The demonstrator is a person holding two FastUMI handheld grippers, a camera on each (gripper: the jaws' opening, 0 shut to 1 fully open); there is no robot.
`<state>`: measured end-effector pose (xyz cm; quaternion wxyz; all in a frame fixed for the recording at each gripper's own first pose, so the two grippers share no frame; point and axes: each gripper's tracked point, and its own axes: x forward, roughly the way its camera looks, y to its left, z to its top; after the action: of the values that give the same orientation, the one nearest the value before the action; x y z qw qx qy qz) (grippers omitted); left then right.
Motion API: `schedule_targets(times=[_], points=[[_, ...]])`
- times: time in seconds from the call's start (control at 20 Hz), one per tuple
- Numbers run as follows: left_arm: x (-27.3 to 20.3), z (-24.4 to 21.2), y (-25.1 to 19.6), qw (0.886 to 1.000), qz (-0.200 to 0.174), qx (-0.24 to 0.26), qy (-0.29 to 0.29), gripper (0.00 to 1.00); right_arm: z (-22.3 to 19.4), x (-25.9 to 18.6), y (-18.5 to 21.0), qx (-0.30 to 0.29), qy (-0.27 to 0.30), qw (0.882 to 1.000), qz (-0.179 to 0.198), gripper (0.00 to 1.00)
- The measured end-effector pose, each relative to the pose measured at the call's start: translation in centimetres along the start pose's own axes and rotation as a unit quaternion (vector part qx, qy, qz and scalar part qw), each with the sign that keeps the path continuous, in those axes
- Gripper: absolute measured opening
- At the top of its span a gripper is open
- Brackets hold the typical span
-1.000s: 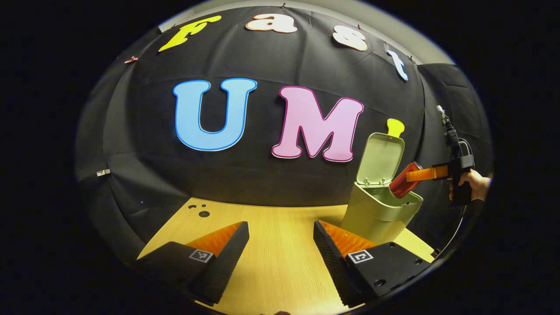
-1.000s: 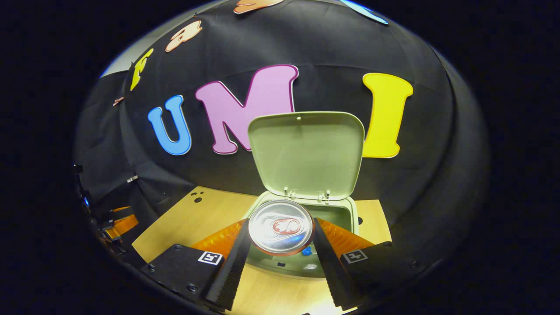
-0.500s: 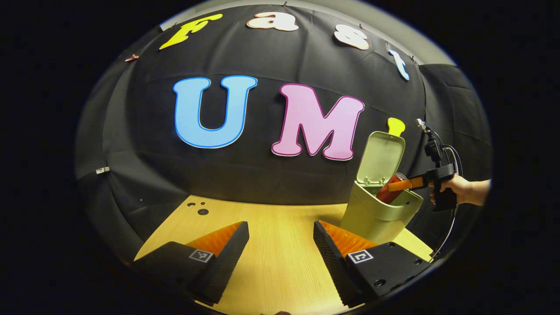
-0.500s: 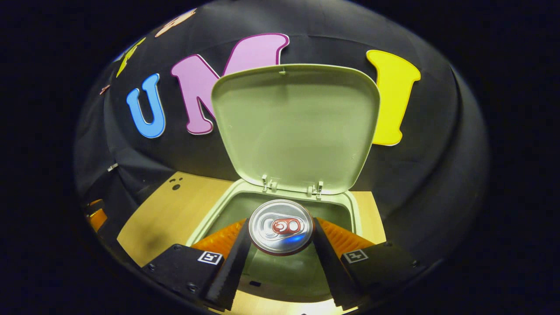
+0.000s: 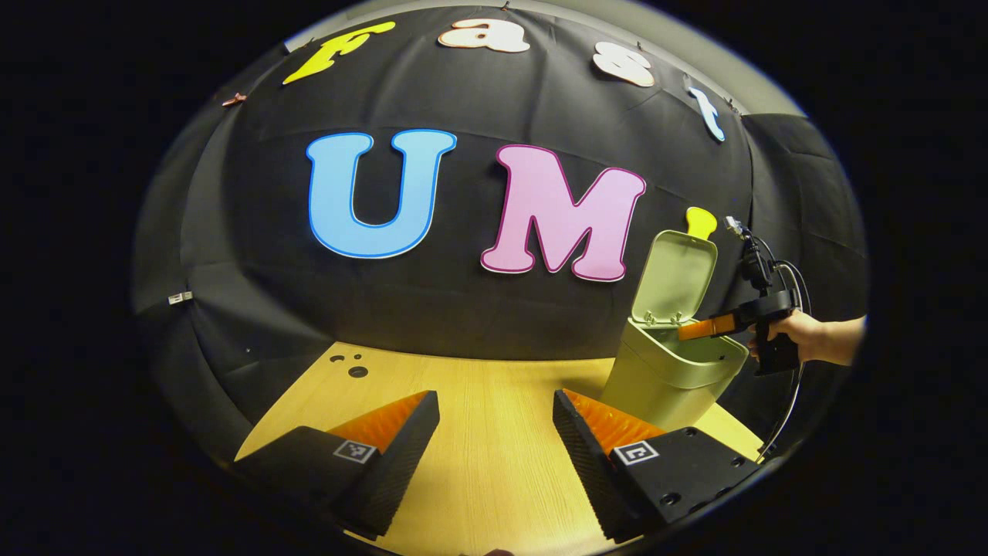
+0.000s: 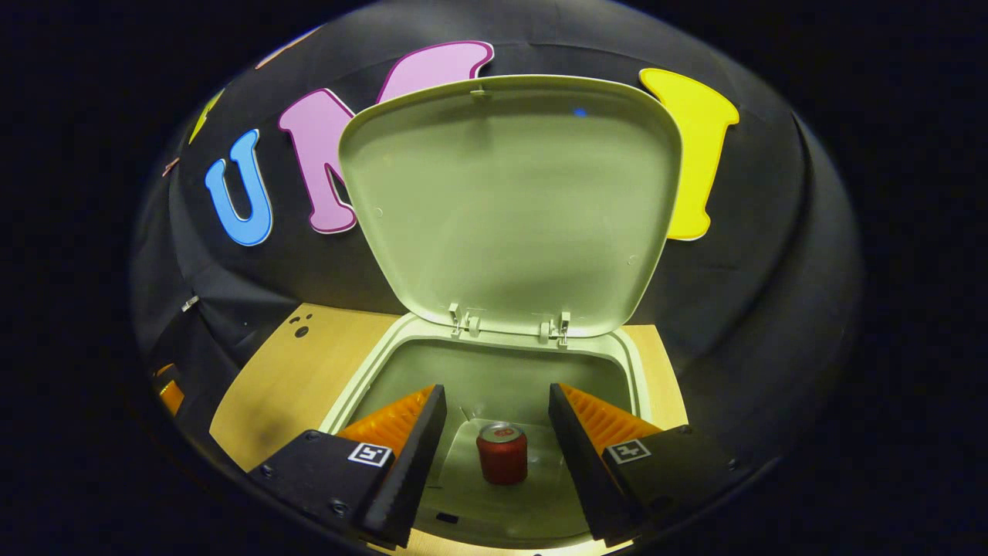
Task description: Press the lid of the desktop garbage bin to open it, pick up the crumpled paper on the desktop and throw it into the bin, then pick up the pop can on the desktop and drop it into the bin, and finally close the garbage bin lid.
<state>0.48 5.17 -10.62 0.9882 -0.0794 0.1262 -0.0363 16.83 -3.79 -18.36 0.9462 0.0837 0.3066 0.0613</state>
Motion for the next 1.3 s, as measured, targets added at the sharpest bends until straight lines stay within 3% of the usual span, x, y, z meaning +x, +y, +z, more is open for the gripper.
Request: schedule_targets(times=[0.2, 0.35, 0.45, 0.9, 1.3], points=[[-0.1, -0.2, 0.3, 1.0, 0.001, -0.004, 0.002, 0.96, 0.7, -1.6, 0.4, 0.012, -0.012, 1.0, 0.01, 0.86], [-0.1, -0.3, 0.1, 1.0, -0.001, -0.004, 0.002, 0.96, 0.8, -3.3, 1.8, 0.03, -0.01, 0.998, 0.046, 0.97], [0.1, -0.2, -0.1, 1.0, -0.004, -0.004, 0.002, 0.96, 1.5, -4.7, 2.7, 0.048, -0.019, 0.996, 0.068, 0.98], [0.1, -0.1, -1.0, 1.0, -0.014, -0.002, 0.001, 0.96, 12.7, -11.3, 1.2, 0.041, -0.175, 0.983, 0.039, 0.98], [-0.4, -0.1, -1.3, 1.0, -0.013, -0.003, -0.003, 0.96, 19.3, -11.2, 0.5, 0.066, -0.223, 0.972, 0.032, 0.97]])
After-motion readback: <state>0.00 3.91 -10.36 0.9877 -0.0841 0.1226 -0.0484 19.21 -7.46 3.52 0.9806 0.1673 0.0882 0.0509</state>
